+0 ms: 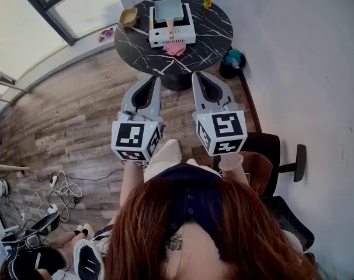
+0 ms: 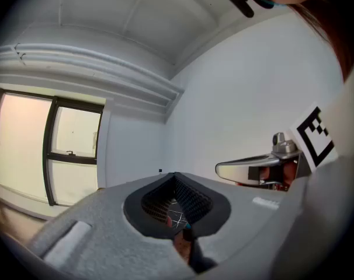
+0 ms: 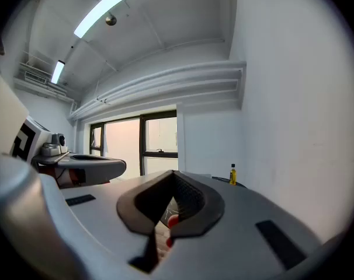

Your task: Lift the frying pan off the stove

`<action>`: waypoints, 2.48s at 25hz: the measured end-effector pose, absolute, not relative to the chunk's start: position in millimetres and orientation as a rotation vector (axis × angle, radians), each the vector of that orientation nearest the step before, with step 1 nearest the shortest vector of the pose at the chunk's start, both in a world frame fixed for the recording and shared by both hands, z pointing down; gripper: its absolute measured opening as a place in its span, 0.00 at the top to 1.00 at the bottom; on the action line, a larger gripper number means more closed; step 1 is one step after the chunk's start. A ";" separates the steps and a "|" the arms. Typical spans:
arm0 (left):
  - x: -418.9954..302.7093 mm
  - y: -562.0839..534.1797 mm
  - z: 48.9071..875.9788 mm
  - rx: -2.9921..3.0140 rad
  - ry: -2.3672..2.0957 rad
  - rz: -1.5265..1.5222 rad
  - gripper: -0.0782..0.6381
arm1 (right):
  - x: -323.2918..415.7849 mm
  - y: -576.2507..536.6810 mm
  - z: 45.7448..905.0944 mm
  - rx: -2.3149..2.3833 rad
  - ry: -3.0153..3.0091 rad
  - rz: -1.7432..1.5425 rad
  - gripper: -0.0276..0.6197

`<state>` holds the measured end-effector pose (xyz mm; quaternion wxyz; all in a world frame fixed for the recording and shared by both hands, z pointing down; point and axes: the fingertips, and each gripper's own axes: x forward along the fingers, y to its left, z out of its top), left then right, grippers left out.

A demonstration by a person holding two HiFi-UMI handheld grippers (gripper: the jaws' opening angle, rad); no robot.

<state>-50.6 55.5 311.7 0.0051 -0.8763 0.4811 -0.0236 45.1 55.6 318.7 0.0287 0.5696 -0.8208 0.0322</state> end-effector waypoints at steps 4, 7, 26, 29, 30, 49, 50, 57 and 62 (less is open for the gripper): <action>-49.5 57.9 311.3 -2.742 1.490 -0.070 0.88 | 46.5 59.3 318.7 1.773 -2.528 0.091 0.94; -52.0 61.3 312.9 -2.738 1.478 -0.064 0.88 | 44.6 64.9 320.3 1.788 -2.541 0.102 0.94; -101.3 -23.1 312.6 -2.838 1.374 -0.035 0.88 | -3.8 -12.8 319.0 1.852 -2.470 0.178 0.94; -105.0 -29.4 313.3 -2.847 1.369 -0.025 0.88 | -7.9 -17.3 318.4 1.861 -2.456 0.155 0.94; -105.8 -31.4 313.7 -2.849 1.368 -0.023 0.88 | -8.6 -19.1 318.4 1.863 -2.454 0.153 0.94; -94.7 -103.0 321.7 -2.861 1.384 -0.039 0.88 | 3.8 -92.4 331.9 1.838 -2.421 0.182 0.94; -93.3 -107.1 321.1 -2.859 1.385 -0.041 0.88 | 5.7 -96.6 332.1 1.836 -2.422 0.185 0.94; -84.9 -141.2 317.9 -2.844 1.397 -0.051 0.88 | 14.1 -129.8 335.3 1.809 -2.428 0.205 0.93; -77.2 -168.3 318.8 -2.840 1.400 -0.063 0.88 | 20.4 -156.9 340.3 1.789 -2.426 0.225 0.93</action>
